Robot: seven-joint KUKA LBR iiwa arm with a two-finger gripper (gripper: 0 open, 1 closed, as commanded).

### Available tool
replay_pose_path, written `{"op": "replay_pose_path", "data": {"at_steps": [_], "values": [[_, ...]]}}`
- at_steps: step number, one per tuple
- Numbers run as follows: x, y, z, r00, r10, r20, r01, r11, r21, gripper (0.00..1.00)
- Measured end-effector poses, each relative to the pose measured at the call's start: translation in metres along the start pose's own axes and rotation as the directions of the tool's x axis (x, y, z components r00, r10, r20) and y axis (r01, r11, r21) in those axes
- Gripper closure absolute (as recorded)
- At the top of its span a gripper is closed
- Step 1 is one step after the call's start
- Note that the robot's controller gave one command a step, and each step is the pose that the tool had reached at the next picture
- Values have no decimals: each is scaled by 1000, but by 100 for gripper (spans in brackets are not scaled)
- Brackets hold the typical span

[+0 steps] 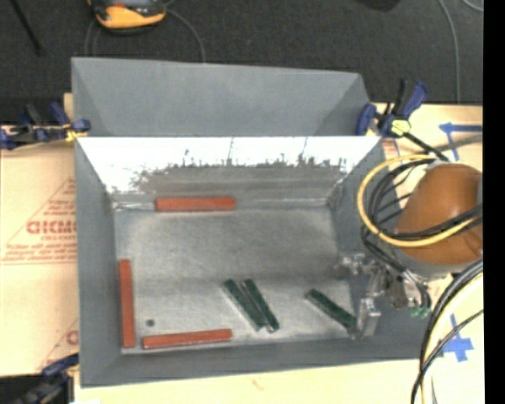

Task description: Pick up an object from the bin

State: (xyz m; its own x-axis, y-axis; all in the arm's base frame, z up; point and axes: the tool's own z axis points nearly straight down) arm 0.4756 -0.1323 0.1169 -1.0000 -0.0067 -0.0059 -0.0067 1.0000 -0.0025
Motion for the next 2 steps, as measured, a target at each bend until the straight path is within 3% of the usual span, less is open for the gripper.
{"op": "replay_pose_path", "data": {"at_steps": [1,2], "values": [[1,0,29,997,72,-3,-72,997,-3,0],[-11,-15,47,966,257,-5,-257,966,-1,100]]}}
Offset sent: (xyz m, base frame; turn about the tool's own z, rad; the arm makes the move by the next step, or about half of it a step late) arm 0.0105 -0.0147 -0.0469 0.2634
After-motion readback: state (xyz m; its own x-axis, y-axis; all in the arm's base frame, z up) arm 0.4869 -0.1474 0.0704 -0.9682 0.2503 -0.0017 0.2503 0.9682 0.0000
